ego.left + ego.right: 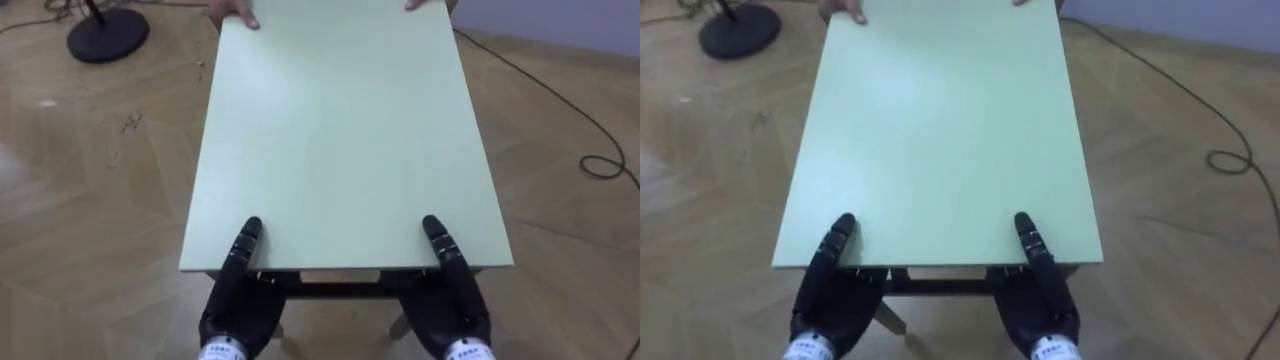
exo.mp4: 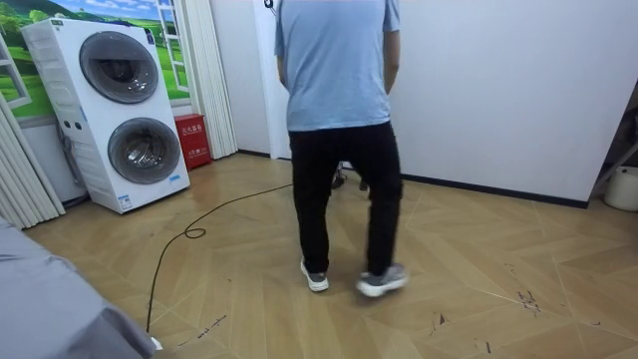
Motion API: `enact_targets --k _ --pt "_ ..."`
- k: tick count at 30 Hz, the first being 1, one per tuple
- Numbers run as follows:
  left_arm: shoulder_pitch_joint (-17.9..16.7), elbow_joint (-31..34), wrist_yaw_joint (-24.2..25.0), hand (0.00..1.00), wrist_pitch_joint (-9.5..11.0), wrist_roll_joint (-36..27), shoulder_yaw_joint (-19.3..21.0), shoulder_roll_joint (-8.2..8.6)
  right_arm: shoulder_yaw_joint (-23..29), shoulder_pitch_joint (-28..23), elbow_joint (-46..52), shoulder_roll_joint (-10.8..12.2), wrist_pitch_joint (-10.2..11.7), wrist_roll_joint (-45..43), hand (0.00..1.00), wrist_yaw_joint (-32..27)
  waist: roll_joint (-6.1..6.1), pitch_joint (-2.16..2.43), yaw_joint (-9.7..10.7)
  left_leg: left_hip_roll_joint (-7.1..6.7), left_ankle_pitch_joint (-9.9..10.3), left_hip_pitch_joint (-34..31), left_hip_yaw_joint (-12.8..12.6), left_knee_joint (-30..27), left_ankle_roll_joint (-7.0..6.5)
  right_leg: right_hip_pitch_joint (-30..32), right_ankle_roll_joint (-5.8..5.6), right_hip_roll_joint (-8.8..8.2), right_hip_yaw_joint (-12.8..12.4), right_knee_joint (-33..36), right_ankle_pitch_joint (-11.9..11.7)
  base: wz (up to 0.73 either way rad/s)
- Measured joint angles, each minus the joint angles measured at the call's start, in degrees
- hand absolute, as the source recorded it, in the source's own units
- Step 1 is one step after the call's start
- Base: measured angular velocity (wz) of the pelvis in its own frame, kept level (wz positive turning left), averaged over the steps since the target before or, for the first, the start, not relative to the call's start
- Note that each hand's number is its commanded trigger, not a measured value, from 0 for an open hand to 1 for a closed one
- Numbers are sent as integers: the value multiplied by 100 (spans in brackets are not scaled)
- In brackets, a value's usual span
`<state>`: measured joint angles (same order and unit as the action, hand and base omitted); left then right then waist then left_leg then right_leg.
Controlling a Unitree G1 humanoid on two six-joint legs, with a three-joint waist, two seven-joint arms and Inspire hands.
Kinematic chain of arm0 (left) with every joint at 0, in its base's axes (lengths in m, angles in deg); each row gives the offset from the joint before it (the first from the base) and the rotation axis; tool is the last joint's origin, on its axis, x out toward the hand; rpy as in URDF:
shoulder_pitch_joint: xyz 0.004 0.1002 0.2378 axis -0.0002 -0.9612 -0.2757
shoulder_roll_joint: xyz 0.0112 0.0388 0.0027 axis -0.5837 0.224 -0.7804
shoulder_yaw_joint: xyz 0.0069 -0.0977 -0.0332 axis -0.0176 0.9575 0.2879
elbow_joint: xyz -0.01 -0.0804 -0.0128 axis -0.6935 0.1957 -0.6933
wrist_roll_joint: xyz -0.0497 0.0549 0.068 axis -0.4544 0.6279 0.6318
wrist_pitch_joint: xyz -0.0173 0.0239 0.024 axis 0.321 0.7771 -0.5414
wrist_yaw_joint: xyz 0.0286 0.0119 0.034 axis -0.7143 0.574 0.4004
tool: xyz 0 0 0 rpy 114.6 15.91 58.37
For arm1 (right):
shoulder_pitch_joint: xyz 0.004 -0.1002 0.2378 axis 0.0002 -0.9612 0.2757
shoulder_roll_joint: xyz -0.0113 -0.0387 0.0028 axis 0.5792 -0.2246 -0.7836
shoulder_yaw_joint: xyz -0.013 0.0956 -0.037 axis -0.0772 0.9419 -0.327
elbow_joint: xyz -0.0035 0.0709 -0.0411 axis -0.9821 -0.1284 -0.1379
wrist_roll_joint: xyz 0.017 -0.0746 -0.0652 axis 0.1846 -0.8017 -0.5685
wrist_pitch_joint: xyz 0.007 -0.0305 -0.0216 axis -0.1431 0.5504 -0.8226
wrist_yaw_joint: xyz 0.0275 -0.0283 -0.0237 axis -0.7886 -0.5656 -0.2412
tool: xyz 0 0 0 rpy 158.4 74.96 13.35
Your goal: Move table with human
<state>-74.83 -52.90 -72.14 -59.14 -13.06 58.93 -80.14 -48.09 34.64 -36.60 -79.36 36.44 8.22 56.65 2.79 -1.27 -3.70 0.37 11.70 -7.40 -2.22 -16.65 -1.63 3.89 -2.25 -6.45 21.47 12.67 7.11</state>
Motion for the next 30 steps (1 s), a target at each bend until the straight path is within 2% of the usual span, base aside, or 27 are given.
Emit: enact_targets --k 4,5,9,11,13,14,15,16,18,19,21,23,26,30 --pt "-74 3 0 100 92 -16 16 33 -87 21 0 10 -1 -16 100 -68 -11 -6 -137 -53 -18 16 17 -1 -31 -66 -44 -83 127 36 21 20" --pt "-80 3 -5 100 95 -23 10 23 -78 22 0 6 -1 -36 100 -85 -14 -9 -126 -91 -39 -7 19 -5 -65 -67 -71 -154 242 118 66 36" --pt "-111 4 -14 100 87 -75 15 78 -87 69 -1 -16 -11 -50 100 -128 -30 -20 -166 -233 -68 -58 120 -30 -120 -57 -156 -354 409 353 204 40" --pt "-105 4 -15 100 82 -75 32 92 -63 69 -1 -10 -7 -64 100 -128 -64 -36 -101 -345 -83 -148 189 -111 -175 -66 -241 -476 337 546 341 73" --pt "-96 9 -13 100 55 -69 33 99 -32 67 0 -5 -8 -54 100 -105 -109 -38 -26 -525 -128 -239 524 -180 -244 -111 -322 -532 55 645 437 102" --pt "-96 11 -13 100 52 -68 16 78 -29 45 0 0 -6 -55 100 -102 -110 -38 118 -631 -151 -240 793 -232 -264 -223 -330 -518 -104 614 459 111" --pt "-96 11 -13 100 47 -69 4 57 -29 31 2 -3 -6 -55 100 -100 -112 -38 182 -692 -162 -235 940 -258 -269 -294 -326 -504 -235 593 475 126" --pt "-96 12 -13 100 33 -68 -10 23 -29 -20 2 23 -6 -56 100 -94 -145 -38 260 -767 -188 -214 1211 -282 -271 -386 -286 -466 -567 587 528 97" --pt "-98 26 -14 100 33 -51 -9 -44 -29 -104 2 131 0 -65 100 -79 -181 -39 310 -876 -211 -212 1486 -321 -242 -502 -237 -379 -853 523 560 91" --pt "-97 33 -14 100 33 -39 4 -108 -68 -116 2 148 5 -51 100 -77 -208 -33 269 -905 -232 -225 1599 -319 -216 -565 -237 -339 -896 376 559 65" --pt "-96 57 -14 100 20 -44 39 -177 -96 -94 1 173 7 -44 100 -74 -253 -30 117 -909 -262 -293 1670 -311 -168 -678 -246 -289 -872 146 552 33" --pt "-59 68 -11 100 -1 -3 101 -170 -104 -47 1 200 15 -43 100 -74 -285 -38 -27 -912 -316 -405 1858 -315 -83 -713 -260 -198 -906 -13 543 41" --pt "-49 89 -12 100 -25 4 133 -133 -98 -5 1 200 21 -47 100 -74 -286 -39 -144 -872 -360 -473 1908 -318 -14 -739 -260 -111 -906 -64 543 42" --pt "-45 130 -12 100 -23 60 232 -63 -126 138 -32 201 27 -52 100 -74 -285 -45 -328 -861 -448 -617 2179 -330 114 -789 -240 27 -841 -211 539 40"
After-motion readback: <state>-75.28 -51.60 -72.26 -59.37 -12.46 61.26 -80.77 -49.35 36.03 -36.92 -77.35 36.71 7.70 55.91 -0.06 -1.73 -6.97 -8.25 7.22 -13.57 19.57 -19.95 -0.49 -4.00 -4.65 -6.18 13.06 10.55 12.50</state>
